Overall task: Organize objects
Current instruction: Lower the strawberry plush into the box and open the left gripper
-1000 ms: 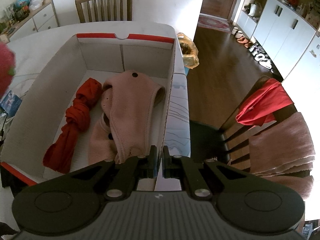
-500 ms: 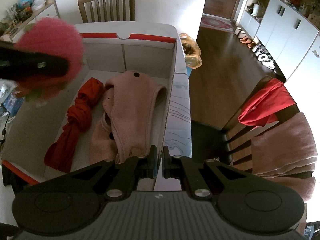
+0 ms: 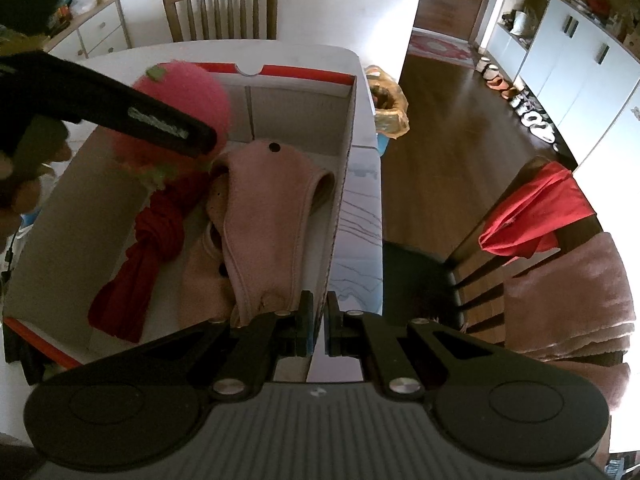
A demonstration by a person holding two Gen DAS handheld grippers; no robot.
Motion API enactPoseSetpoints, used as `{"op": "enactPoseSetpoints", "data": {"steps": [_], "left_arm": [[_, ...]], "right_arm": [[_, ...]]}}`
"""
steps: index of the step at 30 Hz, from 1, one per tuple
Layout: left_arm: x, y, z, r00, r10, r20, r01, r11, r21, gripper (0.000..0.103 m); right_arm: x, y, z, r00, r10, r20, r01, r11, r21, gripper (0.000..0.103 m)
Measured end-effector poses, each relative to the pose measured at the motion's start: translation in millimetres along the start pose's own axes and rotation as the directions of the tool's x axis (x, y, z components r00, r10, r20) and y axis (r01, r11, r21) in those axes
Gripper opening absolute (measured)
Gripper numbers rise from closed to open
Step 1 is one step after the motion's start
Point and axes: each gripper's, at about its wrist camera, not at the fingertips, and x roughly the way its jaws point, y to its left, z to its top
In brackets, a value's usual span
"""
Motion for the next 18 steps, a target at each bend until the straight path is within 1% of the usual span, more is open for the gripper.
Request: {"op": "enactPoseSetpoints", "data": {"steps": [4, 8, 13, 18], "left_arm": [[9, 0, -3, 1.000, 0.002, -0.022, -0.002, 1.000, 0.010, 0.081], [11, -3, -3, 1.000, 0.006, -0.030, -0.004, 0.999, 0.048, 0.082], [16, -4, 1, 0.999, 0.009, -0.049, -0.006, 0.999, 0.051, 0.082], [15, -4, 1, 0.999, 0.009, -0.045, -0.007, 0.999, 0.053, 0.087]], "right_arm": [[0, 0, 0, 1.000, 0.001, -0.001, -0.001, 1.000, 0.001, 0.005], [0, -1, 0, 1.000, 0.004, -0.002, -0.004, 1.000, 0.002, 0.005], [0, -2, 0, 1.000, 0.006, -0.003, -0.006, 1.000, 0.007, 0.005], [1, -2, 0, 1.000, 0.006, -0.004, -0.006, 1.000, 0.010, 0.005]]}}
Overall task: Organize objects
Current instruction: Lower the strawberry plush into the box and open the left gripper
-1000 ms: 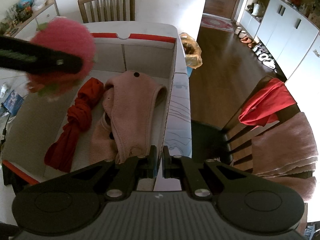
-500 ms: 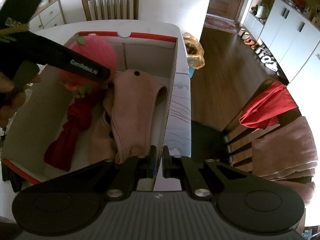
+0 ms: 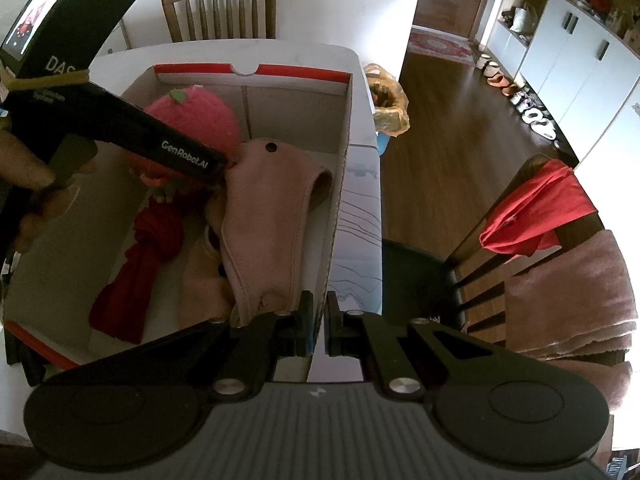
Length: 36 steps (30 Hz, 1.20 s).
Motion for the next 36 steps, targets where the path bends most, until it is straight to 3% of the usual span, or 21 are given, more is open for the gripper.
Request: {"op": "enactPoseSetpoints", "data": {"steps": [9, 22, 36], "left_arm": [[-12, 3, -4, 0.999, -0.010, 0.038, 0.012, 1.000, -0.029, 0.092], [-59, 19, -10, 0.993, -0.011, 0.118, 0.022, 0.996, -0.087, 0.092], [-110, 55, -46, 0.986, 0.017, 0.168, 0.014, 0.983, -0.181, 0.094]], "right_arm": [[-1, -1, 1, 1.000, -0.001, -0.002, 0.001, 1.000, 0.007, 0.004], [-1, -2, 0, 1.000, -0.004, 0.000, 0.004, 1.000, -0.006, 0.004], [-1, -3, -1, 1.000, -0.006, -0.001, 0.006, 1.000, -0.006, 0.004]]}}
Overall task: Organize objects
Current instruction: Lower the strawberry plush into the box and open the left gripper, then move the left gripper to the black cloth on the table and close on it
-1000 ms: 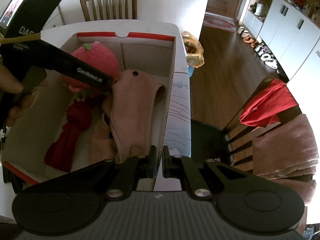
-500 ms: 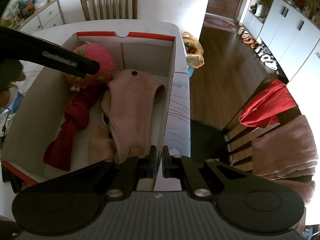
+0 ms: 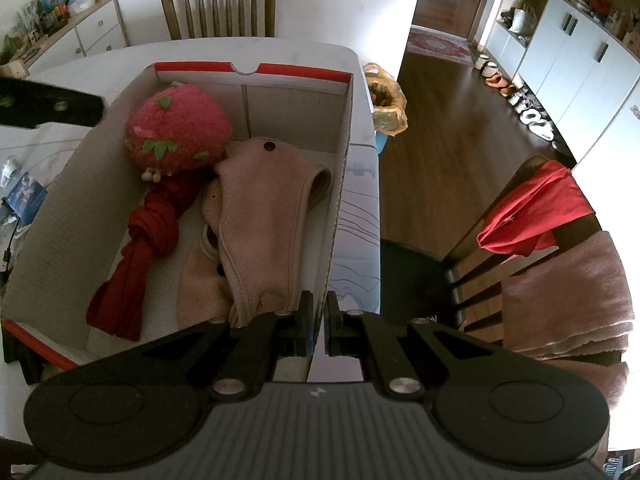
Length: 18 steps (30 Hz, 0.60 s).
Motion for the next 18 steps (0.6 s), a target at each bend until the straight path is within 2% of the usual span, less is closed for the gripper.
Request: {"op": "enactPoseSetpoints", "data": {"steps": [6, 11, 18], "left_arm": [[-25, 27, -17, 0.999, 0.036, 0.024, -0.035, 0.998, -0.045, 0.100], [-44, 55, -32, 0.997, 0.071, 0.030, -0.068, 0.994, -0.090, 0.102], [-56, 84, -67, 0.994, 0.110, -0.017, -0.112, 0.980, -0.164, 0.102]], "right_arm": [[-1, 1, -1, 1.000, -0.007, 0.001, 0.007, 1.000, -0.008, 0.005], [-1, 2, -2, 1.000, -0.008, 0.000, 0.008, 1.000, -0.008, 0.005], [-1, 2, -2, 1.000, -0.008, -0.001, 0.008, 1.000, -0.008, 0.005]]}}
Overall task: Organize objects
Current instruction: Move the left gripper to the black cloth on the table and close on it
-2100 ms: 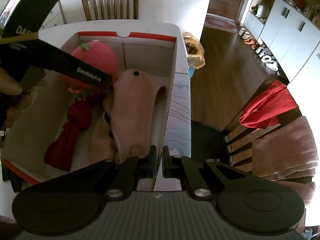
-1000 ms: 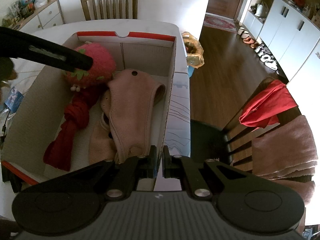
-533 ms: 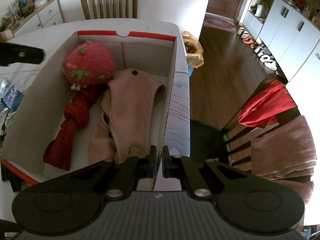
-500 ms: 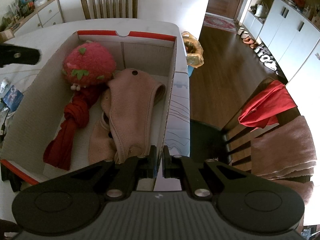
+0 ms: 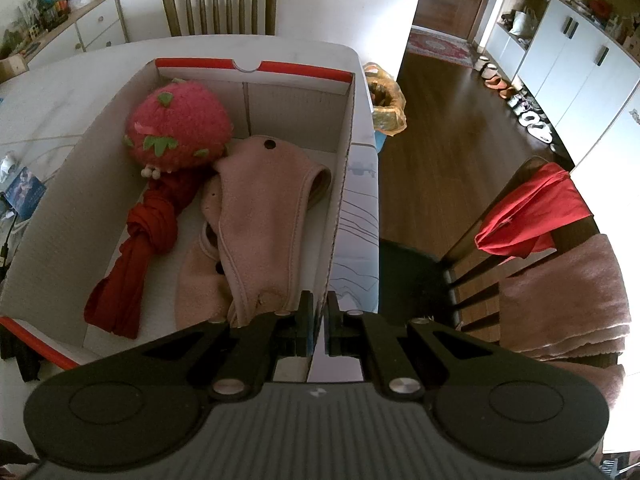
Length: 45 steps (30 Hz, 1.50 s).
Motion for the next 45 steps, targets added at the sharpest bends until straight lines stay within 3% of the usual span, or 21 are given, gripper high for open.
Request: {"op": "enactPoseSetpoints", "data": {"steps": [7, 14, 28, 43, 45], "left_arm": [[10, 8, -44, 0.997, 0.006, -0.079, -0.010, 0.998, -0.058, 0.102], [30, -5, -83, 0.987, -0.004, -0.161, 0.001, 1.000, -0.019, 0.102], [62, -14, -109, 0.966, 0.008, -0.260, -0.027, 0.997, -0.070, 0.101], [77, -12, -115, 0.954, 0.023, -0.300, -0.052, 0.995, -0.089, 0.078], [77, -13, -114, 0.955, 0.024, -0.295, -0.051, 0.995, -0.085, 0.070]], "right_arm": [[0, 0, 0, 1.000, -0.002, -0.001, 0.002, 1.000, -0.001, 0.005], [-1, -3, -2, 1.000, -0.005, -0.003, 0.005, 1.000, -0.010, 0.005], [-1, -1, -1, 1.000, -0.007, -0.004, 0.007, 1.000, -0.012, 0.005], [-1, -1, -1, 1.000, -0.009, -0.005, 0.009, 1.000, -0.013, 0.005], [-1, 0, 0, 1.000, -0.009, -0.005, 0.009, 1.000, -0.015, 0.005]]}}
